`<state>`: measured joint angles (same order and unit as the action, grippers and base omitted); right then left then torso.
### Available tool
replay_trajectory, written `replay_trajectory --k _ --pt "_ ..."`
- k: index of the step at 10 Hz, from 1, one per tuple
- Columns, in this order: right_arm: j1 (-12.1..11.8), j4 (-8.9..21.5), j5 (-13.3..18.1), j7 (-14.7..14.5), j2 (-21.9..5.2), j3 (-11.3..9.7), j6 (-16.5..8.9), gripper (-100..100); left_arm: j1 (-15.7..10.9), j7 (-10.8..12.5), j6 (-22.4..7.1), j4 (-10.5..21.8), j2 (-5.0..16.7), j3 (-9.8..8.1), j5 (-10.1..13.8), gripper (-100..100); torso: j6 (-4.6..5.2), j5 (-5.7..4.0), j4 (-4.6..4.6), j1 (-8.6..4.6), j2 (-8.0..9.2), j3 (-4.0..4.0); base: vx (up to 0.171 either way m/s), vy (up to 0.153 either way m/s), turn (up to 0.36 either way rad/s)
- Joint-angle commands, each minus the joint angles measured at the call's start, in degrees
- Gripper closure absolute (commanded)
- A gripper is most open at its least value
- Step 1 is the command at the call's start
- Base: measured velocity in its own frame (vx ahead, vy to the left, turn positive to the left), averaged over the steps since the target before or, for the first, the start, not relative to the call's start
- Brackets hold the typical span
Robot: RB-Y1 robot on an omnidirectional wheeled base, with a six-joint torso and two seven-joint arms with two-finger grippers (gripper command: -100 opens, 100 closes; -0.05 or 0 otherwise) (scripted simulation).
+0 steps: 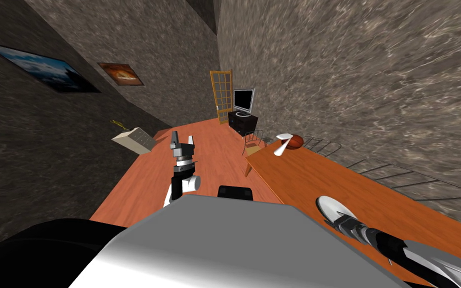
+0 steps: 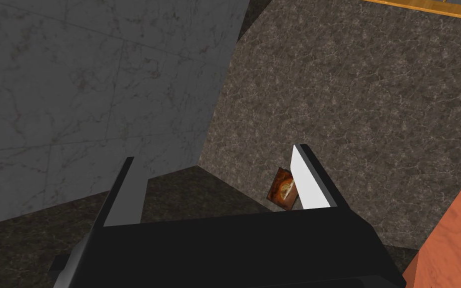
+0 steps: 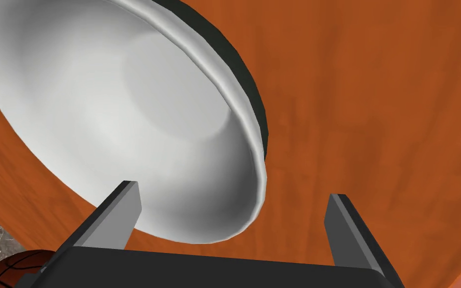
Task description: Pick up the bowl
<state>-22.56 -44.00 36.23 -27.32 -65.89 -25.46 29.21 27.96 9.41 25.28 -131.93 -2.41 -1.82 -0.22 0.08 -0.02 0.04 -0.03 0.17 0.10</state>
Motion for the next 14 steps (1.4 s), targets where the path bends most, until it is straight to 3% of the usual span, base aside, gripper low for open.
replay_trajectory --k 1,2,3,5,6,7,11,12,13,14 --pt "0.00 0.00 0.00 0.00 0.00 0.00 0.00 -100 0.00 0.00 0.00 0.00 0.00 0.00 0.00 0 0.00 0.00 0.00 0.00 0.00 0.00 -0.008 -0.004 0.000" --pt "0.01 0.08 0.04 -0.03 0.06 -0.04 0.03 0 0.00 0.00 0.00 0.00 0.00 0.00 0.00 0 0.00 0.02 -0.01 0.03 -0.04 -0.02 0.000 0.000 0.000" --pt "0.42 0.69 0.26 -0.48 1.84 -0.33 -1.16 -100 0.00 0.00 0.00 0.00 0.00 0.00 0.00 0 -0.01 0.02 -0.02 0.05 -0.07 -0.04 0.008 -0.041 0.072" --pt "0.84 1.31 0.49 -0.92 3.64 -0.61 -2.33 -100 0.00 0.00 0.00 0.00 0.00 0.00 0.00 0 -0.02 -0.03 -0.03 -0.17 -0.15 -0.09 0.018 -0.065 0.068" --pt "0.51 0.59 0.42 -0.50 2.90 -0.59 -2.17 -100 0.00 0.00 0.00 0.00 0.01 0.00 0.00 0 -0.02 -0.05 -0.04 -0.20 -0.16 -0.10 0.007 -0.030 0.015" --pt "0.52 0.62 0.44 -0.58 3.02 -0.60 -2.34 100 0.01 0.00 0.00 0.00 0.00 0.00 0.00 0 -0.01 -0.01 -0.03 -0.09 -0.14 -0.08 0.001 -0.006 -0.001" --pt "0.52 0.62 0.40 -0.51 3.03 -0.58 -2.31 100 0.00 0.00 0.00 0.00 0.00 0.00 0.00 0 -0.04 0.03 -0.03 0.04 -0.12 -0.07 0.000 0.000 0.000" --pt "0.52 0.62 0.40 -0.50 3.04 -0.59 -2.31 0 0.00 0.00 0.00 0.00 0.00 0.00 0.00 0 -0.04 0.05 -0.03 0.05 -0.12 -0.07 0.000 0.000 0.000" --pt "0.26 0.44 0.17 -0.30 1.12 -0.21 -0.68 100 0.00 0.00 0.00 0.00 0.00 0.00 0.00 0 -0.05 0.06 -0.03 0.07 -0.11 -0.07 -0.008 0.050 -0.086" --pt "0.01 0.07 0.03 -0.03 0.05 -0.04 0.02 100 0.01 0.00 0.00 0.00 0.00 0.00 0.00 0 0.01 0.15 -0.03 0.25 -0.07 -0.05 -0.016 0.087 -0.114"
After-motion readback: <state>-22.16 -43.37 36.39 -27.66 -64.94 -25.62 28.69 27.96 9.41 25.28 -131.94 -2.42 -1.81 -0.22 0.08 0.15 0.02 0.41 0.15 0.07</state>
